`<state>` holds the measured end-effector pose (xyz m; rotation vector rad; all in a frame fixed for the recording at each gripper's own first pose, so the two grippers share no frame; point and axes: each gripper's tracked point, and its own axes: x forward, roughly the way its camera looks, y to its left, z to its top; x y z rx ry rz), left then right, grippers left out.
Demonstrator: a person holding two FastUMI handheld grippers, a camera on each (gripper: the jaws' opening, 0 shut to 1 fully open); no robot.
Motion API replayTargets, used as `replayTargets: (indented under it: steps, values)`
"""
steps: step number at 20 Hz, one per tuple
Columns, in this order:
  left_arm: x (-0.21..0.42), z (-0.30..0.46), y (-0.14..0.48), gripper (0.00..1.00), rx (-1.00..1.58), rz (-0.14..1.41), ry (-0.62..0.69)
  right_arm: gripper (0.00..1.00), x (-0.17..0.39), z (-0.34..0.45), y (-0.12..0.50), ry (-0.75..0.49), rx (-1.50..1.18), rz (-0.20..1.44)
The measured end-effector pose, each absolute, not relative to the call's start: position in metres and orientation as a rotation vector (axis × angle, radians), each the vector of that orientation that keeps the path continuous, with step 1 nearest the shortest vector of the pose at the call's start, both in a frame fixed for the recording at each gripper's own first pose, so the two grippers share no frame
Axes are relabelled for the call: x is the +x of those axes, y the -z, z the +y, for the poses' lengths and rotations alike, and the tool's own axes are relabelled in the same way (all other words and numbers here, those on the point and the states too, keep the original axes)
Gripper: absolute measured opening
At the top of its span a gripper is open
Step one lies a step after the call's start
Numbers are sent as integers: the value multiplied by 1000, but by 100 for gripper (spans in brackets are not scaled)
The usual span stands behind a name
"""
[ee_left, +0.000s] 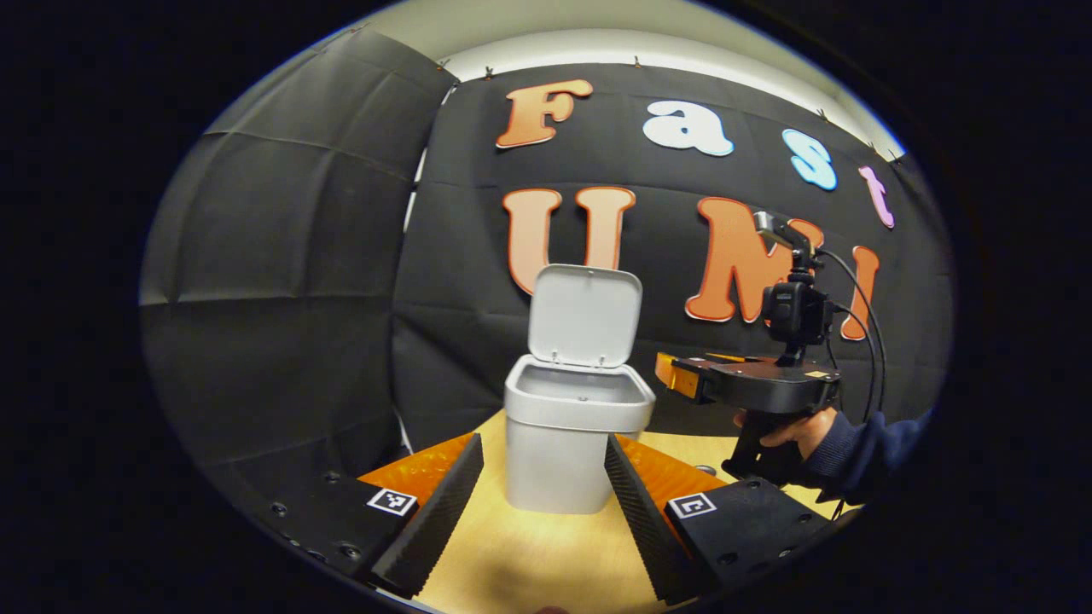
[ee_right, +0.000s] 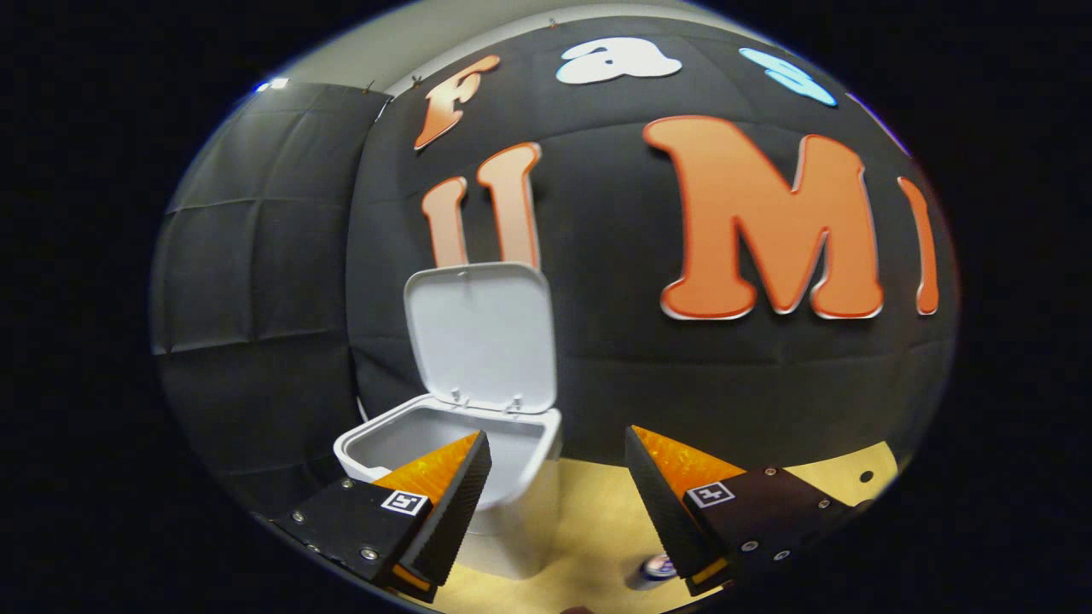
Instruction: Press the lid of the desktop garbage bin to open it, pick up the crumpled paper on the desktop and throw it into the bin, then pick up the pop can on the desktop and drop it into the bin, and finally close the garbage bin lid.
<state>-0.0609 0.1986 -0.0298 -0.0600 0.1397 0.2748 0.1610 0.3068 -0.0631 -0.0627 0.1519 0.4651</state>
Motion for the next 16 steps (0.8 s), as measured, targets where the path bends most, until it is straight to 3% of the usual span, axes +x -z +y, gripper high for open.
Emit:
replayTargets:
  steps: [7, 11, 16]
  values:
    - [-14, 111, 54, 91, -9, 173, -110, 94, 107, 127, 27, -181, -109, 21]
    - [12, 66, 77, 91, 22, 199, -24, 93, 73, 72, 35, -133, -152, 47]
    - [63, 3, 146, 92, 66, 327, 112, 93, 70, 16, 44, -46, -123, 105]
